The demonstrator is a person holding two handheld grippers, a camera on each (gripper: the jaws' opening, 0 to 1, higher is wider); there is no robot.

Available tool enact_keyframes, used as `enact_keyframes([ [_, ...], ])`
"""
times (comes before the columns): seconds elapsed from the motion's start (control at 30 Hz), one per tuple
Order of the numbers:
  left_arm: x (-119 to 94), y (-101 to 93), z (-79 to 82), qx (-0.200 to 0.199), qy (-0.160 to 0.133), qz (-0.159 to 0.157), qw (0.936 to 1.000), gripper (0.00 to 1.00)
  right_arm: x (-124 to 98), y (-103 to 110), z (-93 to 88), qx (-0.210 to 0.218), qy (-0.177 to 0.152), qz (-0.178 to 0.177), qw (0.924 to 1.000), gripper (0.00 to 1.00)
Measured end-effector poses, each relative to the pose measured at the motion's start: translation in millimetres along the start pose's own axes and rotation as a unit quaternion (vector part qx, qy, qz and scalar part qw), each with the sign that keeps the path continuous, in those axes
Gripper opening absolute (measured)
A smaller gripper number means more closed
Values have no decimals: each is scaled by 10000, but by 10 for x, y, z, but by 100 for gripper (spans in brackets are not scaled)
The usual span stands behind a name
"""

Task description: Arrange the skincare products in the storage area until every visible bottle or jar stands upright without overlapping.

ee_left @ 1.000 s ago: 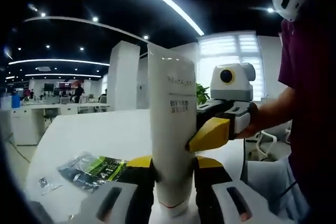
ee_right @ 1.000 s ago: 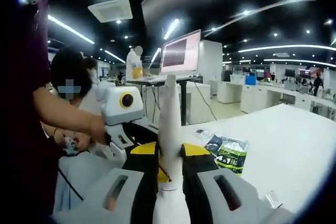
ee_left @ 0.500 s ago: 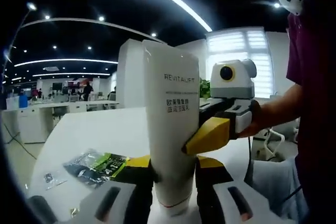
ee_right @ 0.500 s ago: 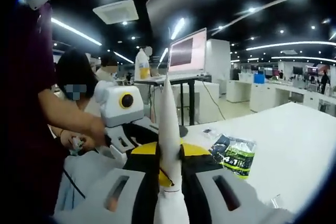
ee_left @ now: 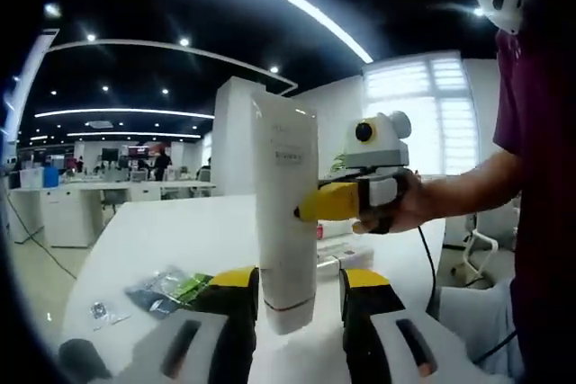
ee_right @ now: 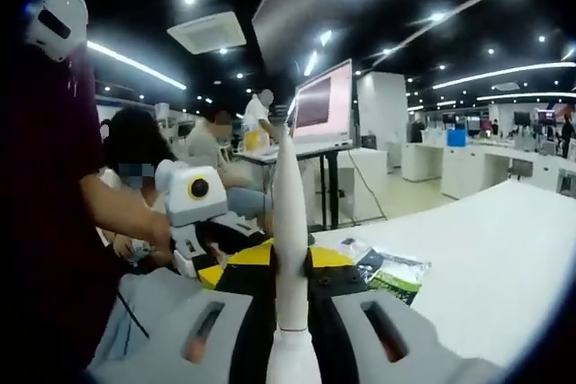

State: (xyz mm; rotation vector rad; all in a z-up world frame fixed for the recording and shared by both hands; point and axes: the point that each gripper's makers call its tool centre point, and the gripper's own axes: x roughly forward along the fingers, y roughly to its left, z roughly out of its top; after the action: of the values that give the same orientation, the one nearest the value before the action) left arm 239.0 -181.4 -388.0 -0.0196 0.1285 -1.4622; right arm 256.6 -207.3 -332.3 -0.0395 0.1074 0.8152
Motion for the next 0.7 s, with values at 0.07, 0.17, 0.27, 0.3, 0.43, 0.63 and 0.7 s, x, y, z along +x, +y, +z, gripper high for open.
enact_keyframes([
  [0.07,-27,13,-5,-1,2,34,10000,36,-51,-97,79,-111,-6,26,9999,9],
  [0.17,-53,30,-9,-10,-2,86,10000,36,-123,-234,171,-292,24,106,9995,9],
  [0.27,-63,49,-8,-37,-30,141,9999,36,-196,-417,238,-369,98,130,9992,9],
  [0.3,-64,50,-7,-47,-36,143,9999,36,-206,-441,244,-375,105,129,9992,9],
  [0.43,-66,67,-11,-23,-22,197,9998,36,-279,-665,241,-522,250,44,9983,9],
  [0.63,-105,139,-59,-84,5,359,9993,36,-367,-987,150,-567,310,-120,9978,9],
  [0.7,-116,142,-63,-90,6,371,9993,36,-401,-1107,114,-531,307,-186,9979,9],
])
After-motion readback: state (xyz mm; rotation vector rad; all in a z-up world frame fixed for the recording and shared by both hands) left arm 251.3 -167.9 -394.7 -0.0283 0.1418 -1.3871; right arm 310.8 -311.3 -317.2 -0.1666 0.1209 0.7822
